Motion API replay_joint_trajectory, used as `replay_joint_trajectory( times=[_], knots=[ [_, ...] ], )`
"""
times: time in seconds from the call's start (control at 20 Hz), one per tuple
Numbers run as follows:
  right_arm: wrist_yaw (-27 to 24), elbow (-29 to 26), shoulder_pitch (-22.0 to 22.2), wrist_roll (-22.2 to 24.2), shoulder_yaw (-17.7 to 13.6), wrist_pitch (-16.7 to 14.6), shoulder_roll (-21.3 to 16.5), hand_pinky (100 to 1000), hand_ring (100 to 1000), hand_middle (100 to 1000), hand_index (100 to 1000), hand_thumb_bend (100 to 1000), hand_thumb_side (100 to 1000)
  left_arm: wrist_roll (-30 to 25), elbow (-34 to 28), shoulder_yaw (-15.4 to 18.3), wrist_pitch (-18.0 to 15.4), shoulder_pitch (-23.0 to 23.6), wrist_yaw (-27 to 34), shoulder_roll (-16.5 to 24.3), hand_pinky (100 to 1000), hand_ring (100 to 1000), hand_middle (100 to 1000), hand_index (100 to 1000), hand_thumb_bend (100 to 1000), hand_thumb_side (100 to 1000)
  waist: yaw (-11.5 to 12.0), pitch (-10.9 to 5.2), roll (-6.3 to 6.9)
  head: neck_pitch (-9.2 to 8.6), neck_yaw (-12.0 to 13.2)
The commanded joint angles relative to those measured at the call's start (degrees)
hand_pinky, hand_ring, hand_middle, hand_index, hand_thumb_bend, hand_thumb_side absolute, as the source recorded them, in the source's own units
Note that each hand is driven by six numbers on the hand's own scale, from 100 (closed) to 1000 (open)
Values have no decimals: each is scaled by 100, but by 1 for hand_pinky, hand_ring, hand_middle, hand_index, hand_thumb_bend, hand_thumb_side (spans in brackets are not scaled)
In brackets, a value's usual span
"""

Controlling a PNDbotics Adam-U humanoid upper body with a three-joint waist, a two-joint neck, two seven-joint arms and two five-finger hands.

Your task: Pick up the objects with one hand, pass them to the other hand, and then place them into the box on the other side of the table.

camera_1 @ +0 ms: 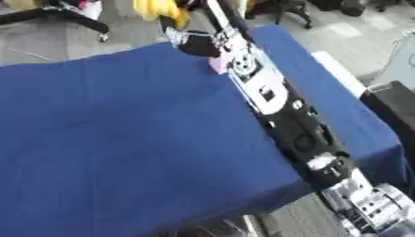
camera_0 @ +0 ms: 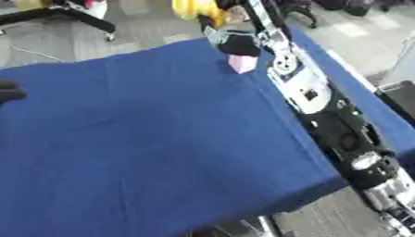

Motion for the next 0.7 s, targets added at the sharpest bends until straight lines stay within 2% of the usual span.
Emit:
replay_joint_trajectory(
  times=[0.05, 0.35, 0.7],
  knots=[
    [212, -741, -66, 346, 71, 100, 80, 657, 653, 354, 281, 100, 100, -78, 191, -113, 32, -62, 199, -35, 963, 654, 623, 849, 189, 1000, -16, -92, -8, -16, 104],
    [548, -1378, -85, 963, 281, 191, 339, 659, 647, 354, 284, 100, 100, -371, 564, -430, 51, -149, 211, -216, 964, 654, 627, 853, 183, 1000, -41, -87, -22, -16, 303],
    [674, -1622, -120, 1465, 569, 105, 553, 659, 648, 355, 283, 100, 100, -796, 776, -755, -46, -237, 119, -357, 967, 654, 627, 854, 199, 1000, -58, -69, -28, -16, 552]
  ],
)
